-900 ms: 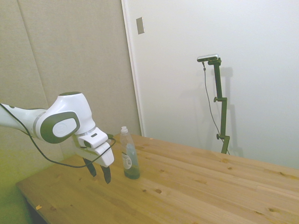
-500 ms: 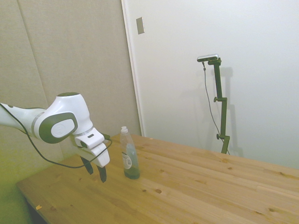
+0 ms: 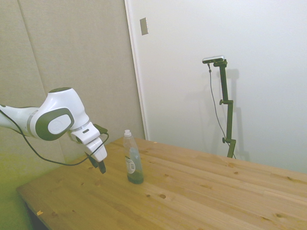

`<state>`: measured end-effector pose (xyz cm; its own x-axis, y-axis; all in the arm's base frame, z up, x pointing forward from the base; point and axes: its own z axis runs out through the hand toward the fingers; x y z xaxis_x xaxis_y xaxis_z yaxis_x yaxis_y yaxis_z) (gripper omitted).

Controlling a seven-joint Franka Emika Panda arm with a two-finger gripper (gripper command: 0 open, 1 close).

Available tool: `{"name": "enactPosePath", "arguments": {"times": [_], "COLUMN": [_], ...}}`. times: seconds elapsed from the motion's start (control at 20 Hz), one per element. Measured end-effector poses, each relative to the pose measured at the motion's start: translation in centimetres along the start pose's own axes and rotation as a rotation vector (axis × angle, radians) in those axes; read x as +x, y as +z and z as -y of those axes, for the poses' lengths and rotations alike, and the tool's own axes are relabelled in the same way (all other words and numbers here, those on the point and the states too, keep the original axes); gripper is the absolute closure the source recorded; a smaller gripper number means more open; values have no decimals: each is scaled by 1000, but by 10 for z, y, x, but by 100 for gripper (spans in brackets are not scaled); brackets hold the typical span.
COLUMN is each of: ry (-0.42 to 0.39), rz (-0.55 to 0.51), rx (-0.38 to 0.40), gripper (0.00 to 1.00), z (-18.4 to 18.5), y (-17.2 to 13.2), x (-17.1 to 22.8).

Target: Knock down the dish soap

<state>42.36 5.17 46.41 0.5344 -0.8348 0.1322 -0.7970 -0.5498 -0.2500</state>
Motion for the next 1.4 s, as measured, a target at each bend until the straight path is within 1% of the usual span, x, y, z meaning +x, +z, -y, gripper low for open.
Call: {"name": "enactPosePath", "arguments": {"times": [0.3,0.65,0.95,1.2,1.4], "ry": [31,68,115,164,180], "rz": [-47,-73,-104,-118,-119], "rx": [24,36,46,75,96], "gripper": [100,100,100,100,100], "z": [12,30,63,96,124], "y": [-2,10,26,43,53], "x": [25,54,85,118,130]}}
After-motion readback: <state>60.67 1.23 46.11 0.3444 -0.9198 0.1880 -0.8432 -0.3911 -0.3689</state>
